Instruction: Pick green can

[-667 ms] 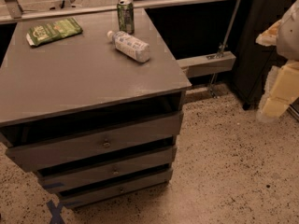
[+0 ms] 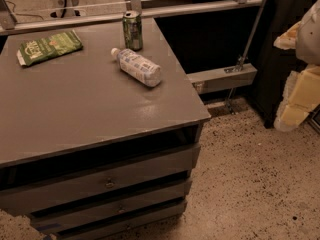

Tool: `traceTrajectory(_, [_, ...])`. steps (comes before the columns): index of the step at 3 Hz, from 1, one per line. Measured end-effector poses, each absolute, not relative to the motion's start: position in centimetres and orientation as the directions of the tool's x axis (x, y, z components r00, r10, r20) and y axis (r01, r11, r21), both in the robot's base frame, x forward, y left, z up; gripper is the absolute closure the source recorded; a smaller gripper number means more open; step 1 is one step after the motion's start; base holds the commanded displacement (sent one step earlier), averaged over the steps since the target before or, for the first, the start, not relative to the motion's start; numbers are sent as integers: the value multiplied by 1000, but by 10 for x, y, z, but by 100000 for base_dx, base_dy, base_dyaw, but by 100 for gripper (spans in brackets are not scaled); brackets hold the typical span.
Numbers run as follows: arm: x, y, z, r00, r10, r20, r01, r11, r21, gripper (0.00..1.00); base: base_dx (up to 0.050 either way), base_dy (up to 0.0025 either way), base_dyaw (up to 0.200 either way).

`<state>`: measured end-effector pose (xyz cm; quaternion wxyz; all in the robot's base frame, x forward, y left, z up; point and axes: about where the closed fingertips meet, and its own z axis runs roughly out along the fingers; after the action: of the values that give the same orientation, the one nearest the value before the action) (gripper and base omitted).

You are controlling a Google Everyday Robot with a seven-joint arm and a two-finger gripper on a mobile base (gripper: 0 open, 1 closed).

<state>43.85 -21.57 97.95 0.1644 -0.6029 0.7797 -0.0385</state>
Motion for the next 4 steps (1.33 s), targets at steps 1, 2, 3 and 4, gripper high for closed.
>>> traceTrajectory(1, [438,-216,980,-219,-953,-210,-928,270,-258,0,4649,2,-22])
traceTrajectory(2, [438,-216,980,-219,-953,-210,-928,270,-258,0,4999,1,-7])
traceTrajectory(3, [438,-216,980,-219,-953,-210,-928,270,-258,0,0,0,0])
traceTrajectory(4, [457,-210,977,-216,-935,-281,-911,297,-286,0,0,0,0])
